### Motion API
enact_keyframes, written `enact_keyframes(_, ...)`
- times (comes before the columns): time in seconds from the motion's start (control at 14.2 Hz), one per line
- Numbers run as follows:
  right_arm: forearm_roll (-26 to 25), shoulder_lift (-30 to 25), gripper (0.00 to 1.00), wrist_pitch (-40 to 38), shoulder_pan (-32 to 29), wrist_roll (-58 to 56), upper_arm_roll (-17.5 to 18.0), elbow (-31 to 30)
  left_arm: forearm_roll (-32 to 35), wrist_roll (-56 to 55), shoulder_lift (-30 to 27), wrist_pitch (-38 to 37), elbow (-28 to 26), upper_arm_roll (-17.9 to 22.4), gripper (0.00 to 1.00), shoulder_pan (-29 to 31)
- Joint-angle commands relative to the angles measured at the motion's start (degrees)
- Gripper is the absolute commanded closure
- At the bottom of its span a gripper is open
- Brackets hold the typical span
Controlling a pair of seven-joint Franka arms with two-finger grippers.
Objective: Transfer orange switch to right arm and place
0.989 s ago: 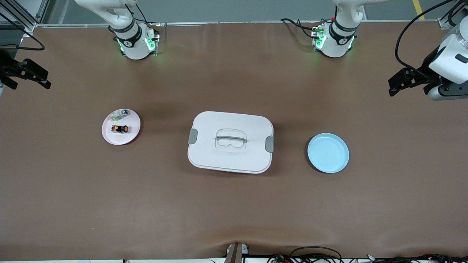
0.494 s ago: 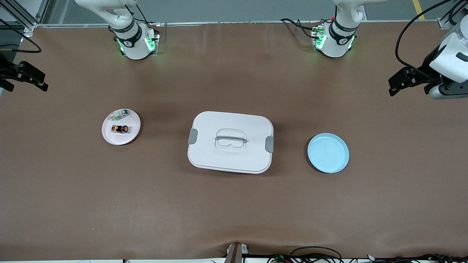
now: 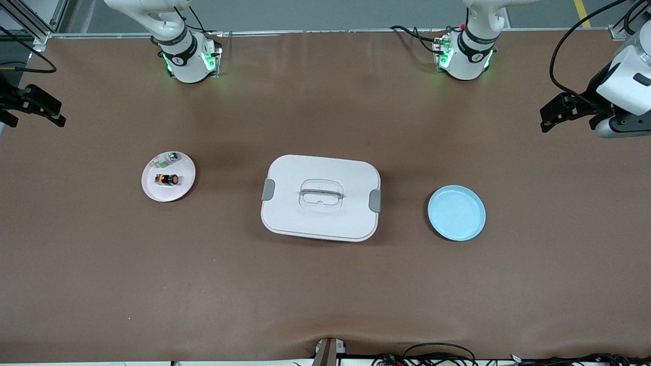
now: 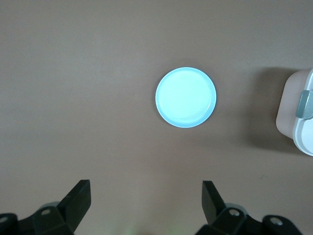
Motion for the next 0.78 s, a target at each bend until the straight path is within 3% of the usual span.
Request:
enact_keyframes(0.0,0.73,0.85,0.0,-1.1,-1.04,0.51,0.52,1.73,-2.6,1.36,-0.13,-1.36,1.58,-0.01,0.0,0.55)
enact_keyframes(0.71,0.73,0.94,0.0,-1.1,-0.95,0.6,0.52,1.81,-1.82,0.83,0.4,-1.45,2.11,-0.01,0.0,0.02)
